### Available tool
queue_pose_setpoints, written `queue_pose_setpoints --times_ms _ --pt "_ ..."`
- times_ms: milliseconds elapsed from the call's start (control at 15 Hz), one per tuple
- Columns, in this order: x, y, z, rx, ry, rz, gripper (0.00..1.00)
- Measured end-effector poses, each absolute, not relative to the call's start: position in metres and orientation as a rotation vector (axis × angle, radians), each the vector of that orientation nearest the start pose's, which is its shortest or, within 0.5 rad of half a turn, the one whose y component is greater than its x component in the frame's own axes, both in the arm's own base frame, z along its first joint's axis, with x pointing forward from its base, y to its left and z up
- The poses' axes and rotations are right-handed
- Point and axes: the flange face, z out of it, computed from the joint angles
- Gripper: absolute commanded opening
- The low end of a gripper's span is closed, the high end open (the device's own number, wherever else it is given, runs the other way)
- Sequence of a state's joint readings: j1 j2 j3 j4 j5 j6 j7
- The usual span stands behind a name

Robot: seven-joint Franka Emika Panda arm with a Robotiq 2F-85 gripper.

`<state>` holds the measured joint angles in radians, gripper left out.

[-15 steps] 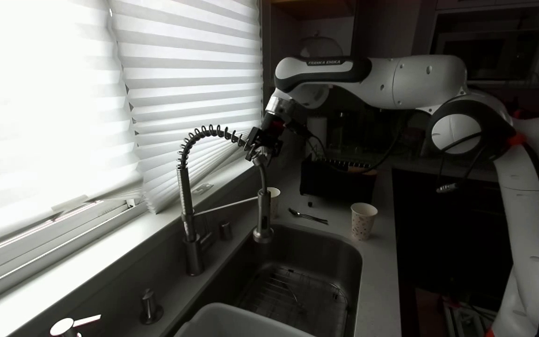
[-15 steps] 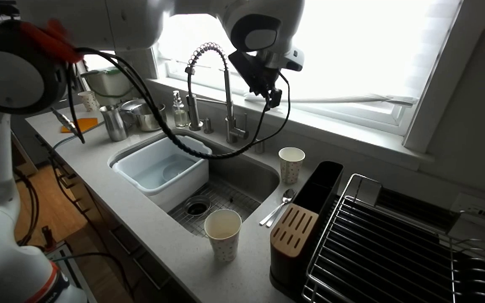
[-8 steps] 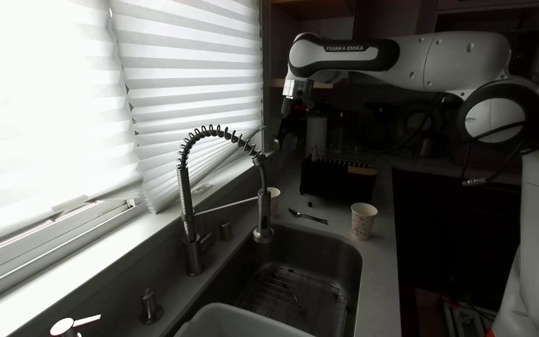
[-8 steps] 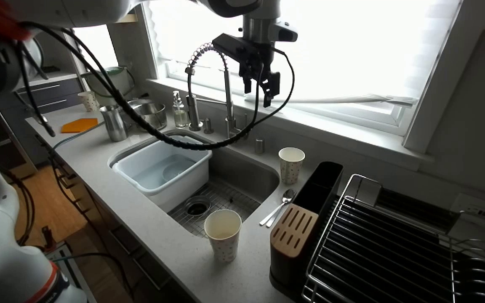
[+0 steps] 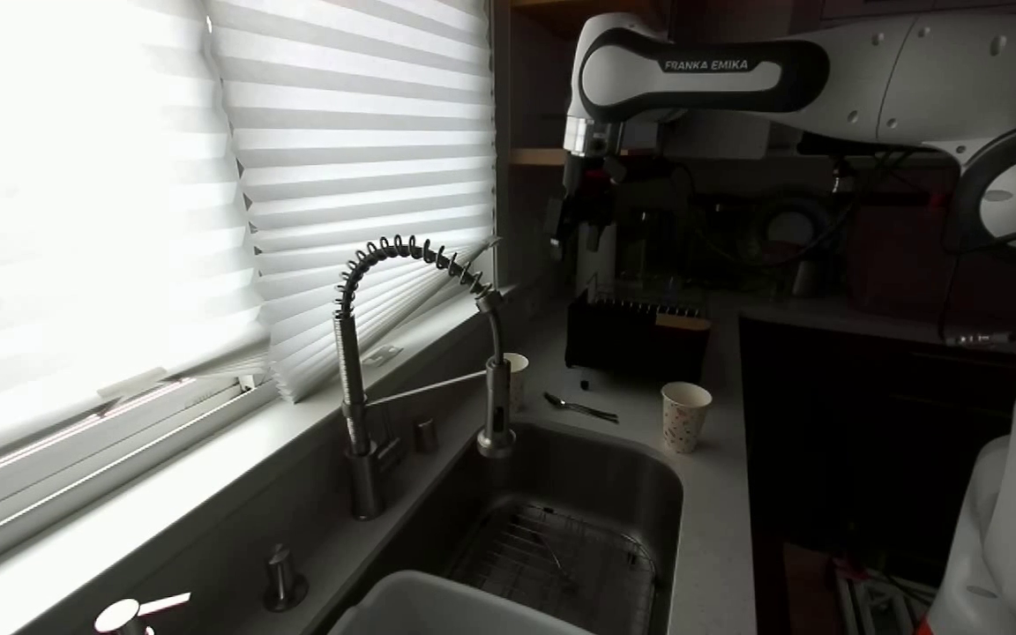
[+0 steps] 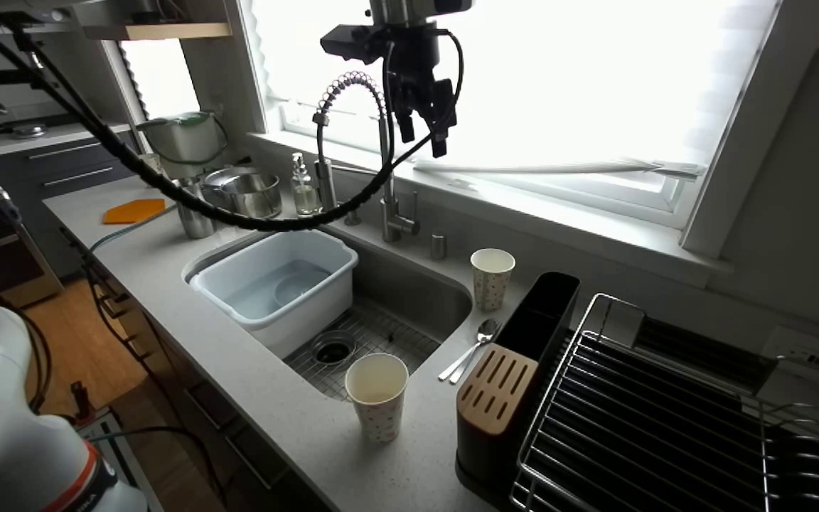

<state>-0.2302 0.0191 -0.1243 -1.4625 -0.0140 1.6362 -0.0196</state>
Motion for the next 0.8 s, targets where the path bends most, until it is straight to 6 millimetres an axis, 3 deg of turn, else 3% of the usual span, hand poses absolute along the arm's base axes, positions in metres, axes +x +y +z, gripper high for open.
queue_pose_setpoints --times_ms 400,800 --pt "0.501 -0.195 0.689 -3.146 0.736 -0.333 1.0" --pt "0.493 -0.184 0.687 -3.145 0.786 -0.326 1.0"
